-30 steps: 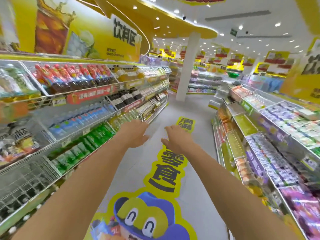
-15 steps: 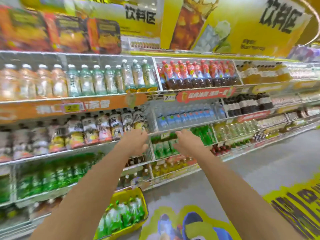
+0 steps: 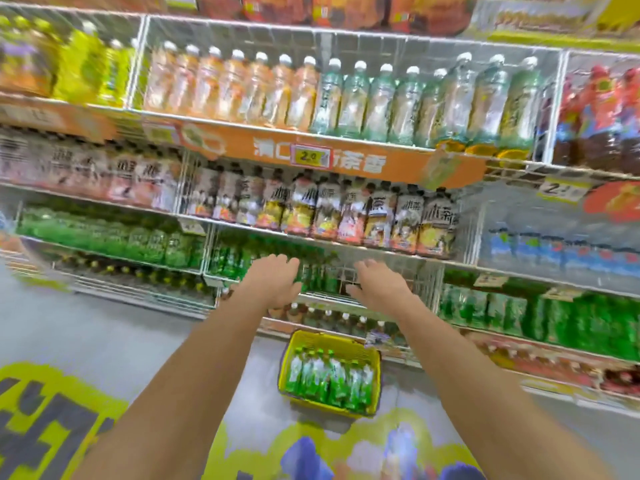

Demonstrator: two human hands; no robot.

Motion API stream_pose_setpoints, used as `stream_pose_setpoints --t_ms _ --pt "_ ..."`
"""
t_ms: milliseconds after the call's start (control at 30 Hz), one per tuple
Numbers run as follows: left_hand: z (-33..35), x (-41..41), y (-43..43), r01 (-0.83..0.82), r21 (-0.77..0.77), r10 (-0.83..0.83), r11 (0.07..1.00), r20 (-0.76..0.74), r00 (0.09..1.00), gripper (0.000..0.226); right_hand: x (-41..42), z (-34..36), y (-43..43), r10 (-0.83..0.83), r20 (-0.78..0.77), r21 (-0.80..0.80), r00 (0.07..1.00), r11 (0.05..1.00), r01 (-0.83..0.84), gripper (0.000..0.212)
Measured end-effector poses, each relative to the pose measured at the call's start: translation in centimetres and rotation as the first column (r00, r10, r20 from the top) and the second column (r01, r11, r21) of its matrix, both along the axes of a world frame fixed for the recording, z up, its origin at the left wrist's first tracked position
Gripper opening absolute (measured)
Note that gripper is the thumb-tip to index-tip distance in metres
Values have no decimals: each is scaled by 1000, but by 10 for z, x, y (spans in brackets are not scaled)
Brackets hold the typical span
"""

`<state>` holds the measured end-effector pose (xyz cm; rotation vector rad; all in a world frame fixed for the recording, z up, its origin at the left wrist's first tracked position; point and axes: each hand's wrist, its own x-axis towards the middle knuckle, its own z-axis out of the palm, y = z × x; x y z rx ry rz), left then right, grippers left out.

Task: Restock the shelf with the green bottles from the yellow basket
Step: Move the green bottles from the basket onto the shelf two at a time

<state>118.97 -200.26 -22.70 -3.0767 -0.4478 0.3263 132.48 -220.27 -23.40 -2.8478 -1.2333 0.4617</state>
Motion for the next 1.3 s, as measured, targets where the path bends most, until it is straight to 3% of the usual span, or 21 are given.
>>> stream_pose_setpoints --t_ms 233,400,633,800,967,1167,1300 --pt "-73 85 17 90 -110 -94 990 -33 995 47 59 -66 25 -98 -17 -49 995 994 98 54" --pt "-167 115 17 119 -195 -141 974 -105 984 45 75 -164 41 -134 -100 -82 986 989 126 52" --pt "-387 130 24 70 -214 -122 974 -237 964 50 71 -392 44 -163 -230 -198 959 973 118 58" --pt "-558 137 33 -16 -292 -73 956 -289 955 55 79 -551 49 -232 -254 -226 939 958 176 56" --pt "-677 147 37 -58 -317 -35 947 -281 959 52 91 -669 63 -241 -232 -183 942 962 201 53" --pt "-762 160 29 -141 -387 45 911 -248 968 43 100 -752 76 -262 -200 -165 944 959 231 52" --pt "-790 159 18 -250 -479 186 842 -177 966 46 101 -773 75 -309 -242 -84 920 951 297 51"
